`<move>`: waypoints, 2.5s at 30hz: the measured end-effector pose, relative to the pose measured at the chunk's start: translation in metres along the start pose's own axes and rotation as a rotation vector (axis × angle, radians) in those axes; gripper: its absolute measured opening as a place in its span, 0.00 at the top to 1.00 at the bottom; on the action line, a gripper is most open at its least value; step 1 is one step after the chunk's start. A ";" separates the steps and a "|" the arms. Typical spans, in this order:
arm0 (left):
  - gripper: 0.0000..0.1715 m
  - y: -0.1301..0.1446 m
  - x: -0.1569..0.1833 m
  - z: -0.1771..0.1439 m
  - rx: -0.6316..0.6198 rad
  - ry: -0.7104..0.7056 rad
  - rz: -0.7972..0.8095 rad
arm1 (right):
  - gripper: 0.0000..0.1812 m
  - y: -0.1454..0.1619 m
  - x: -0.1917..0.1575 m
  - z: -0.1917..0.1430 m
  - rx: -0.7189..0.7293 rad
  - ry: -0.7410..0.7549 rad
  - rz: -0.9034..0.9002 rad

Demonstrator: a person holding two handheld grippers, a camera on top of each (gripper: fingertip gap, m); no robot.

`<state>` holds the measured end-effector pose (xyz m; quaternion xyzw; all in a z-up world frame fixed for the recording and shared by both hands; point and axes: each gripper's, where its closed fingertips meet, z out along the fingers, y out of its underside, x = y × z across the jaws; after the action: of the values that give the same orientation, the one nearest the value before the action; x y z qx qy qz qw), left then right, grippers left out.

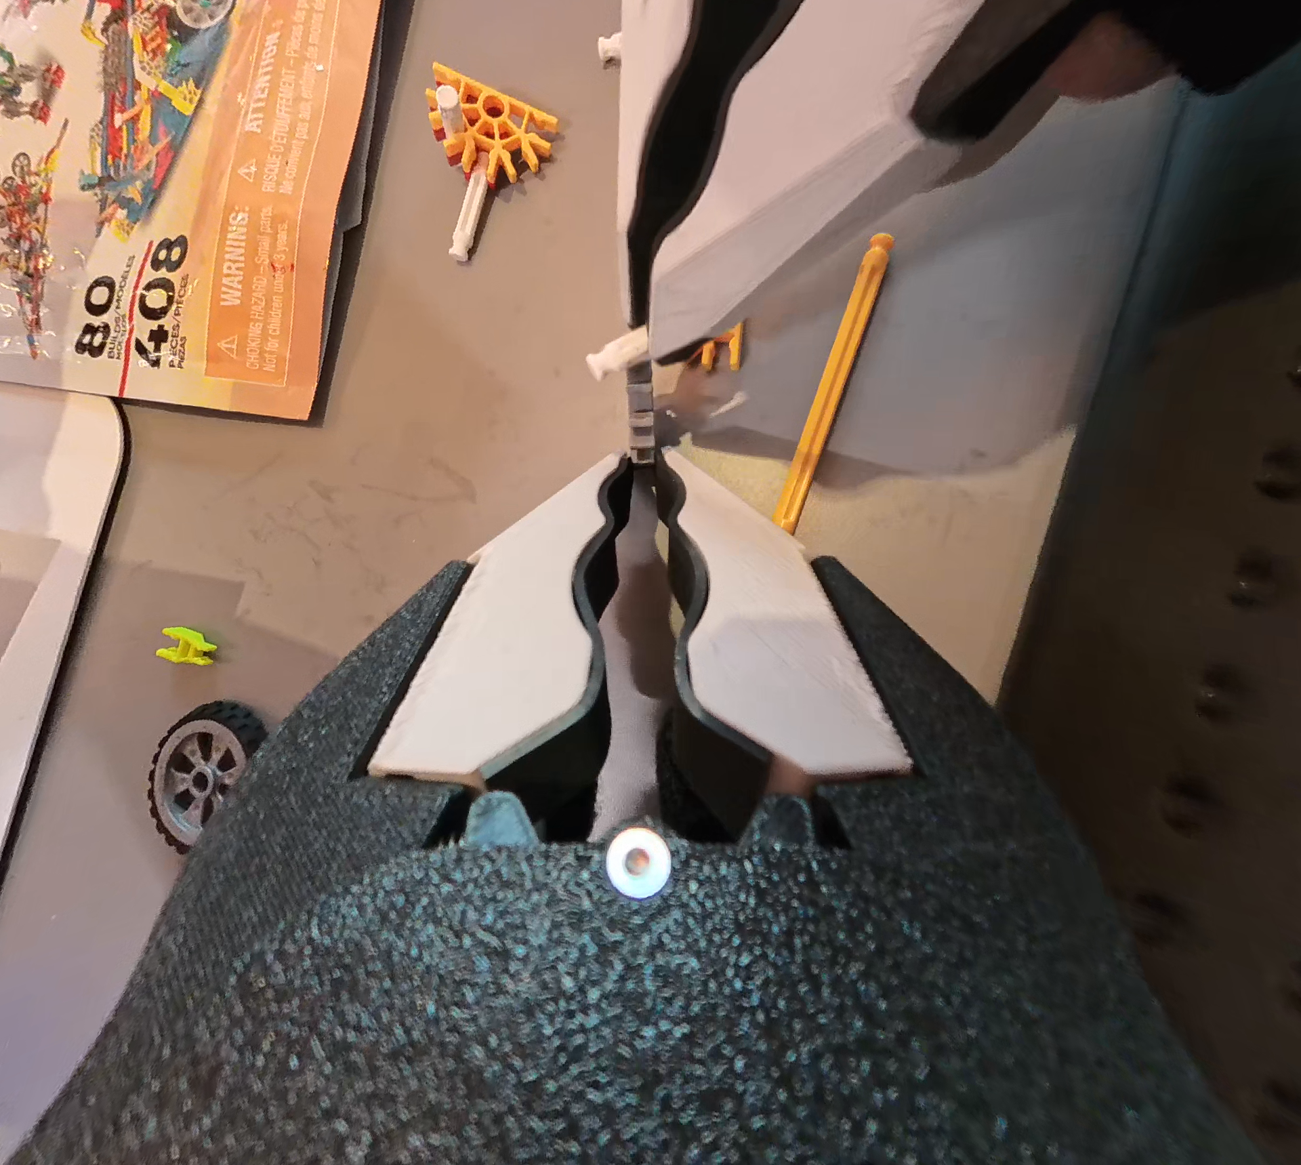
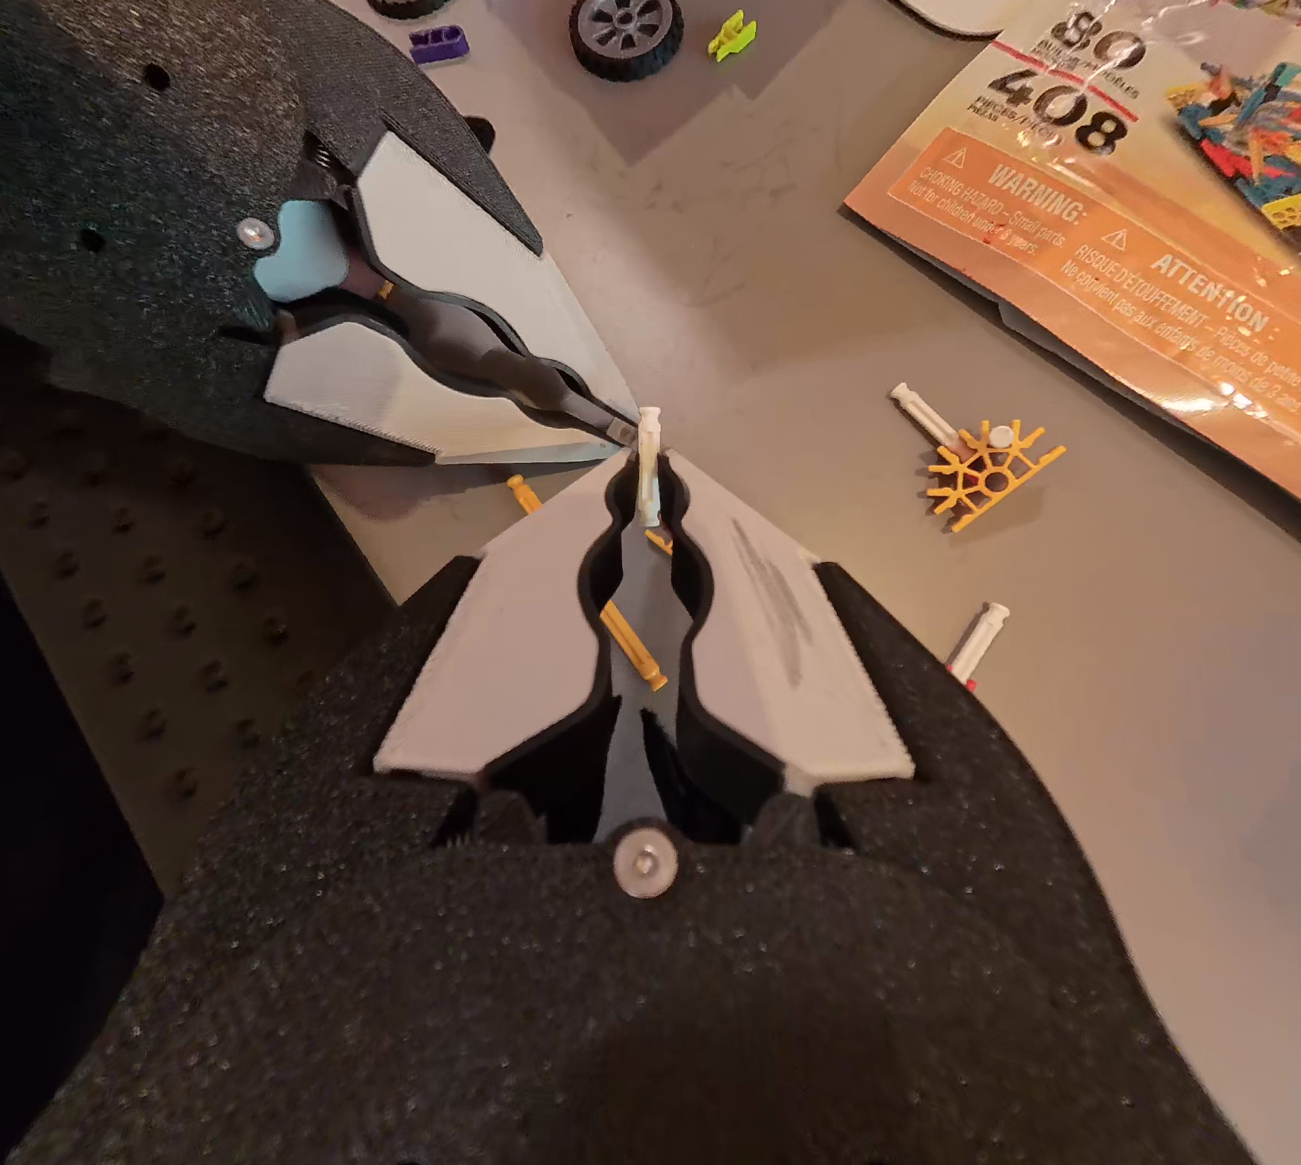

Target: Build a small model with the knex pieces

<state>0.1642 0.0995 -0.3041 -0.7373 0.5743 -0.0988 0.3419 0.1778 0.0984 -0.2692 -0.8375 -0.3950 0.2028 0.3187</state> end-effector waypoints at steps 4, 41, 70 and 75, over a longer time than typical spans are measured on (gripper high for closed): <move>0.97 -0.001 0.000 0.001 -0.001 -0.008 -0.011 | 0.98 0.005 0.002 0.009 -0.005 0.003 0.014; 0.96 -0.002 0.000 0.002 -0.004 -0.068 0.154 | 0.98 0.002 0.006 0.010 -0.263 -0.177 -0.111; 0.86 -0.011 -0.030 -0.014 0.122 -0.011 0.203 | 0.98 0.002 0.014 0.009 -0.314 -0.177 -0.278; 0.84 -0.014 -0.026 -0.001 0.088 0.003 0.213 | 0.98 -0.003 0.024 0.009 -0.245 -0.147 -0.209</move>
<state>0.1666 0.1242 -0.2887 -0.6561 0.6451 -0.0881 0.3817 0.1850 0.1226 -0.2758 -0.8072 -0.5239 0.1798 0.2039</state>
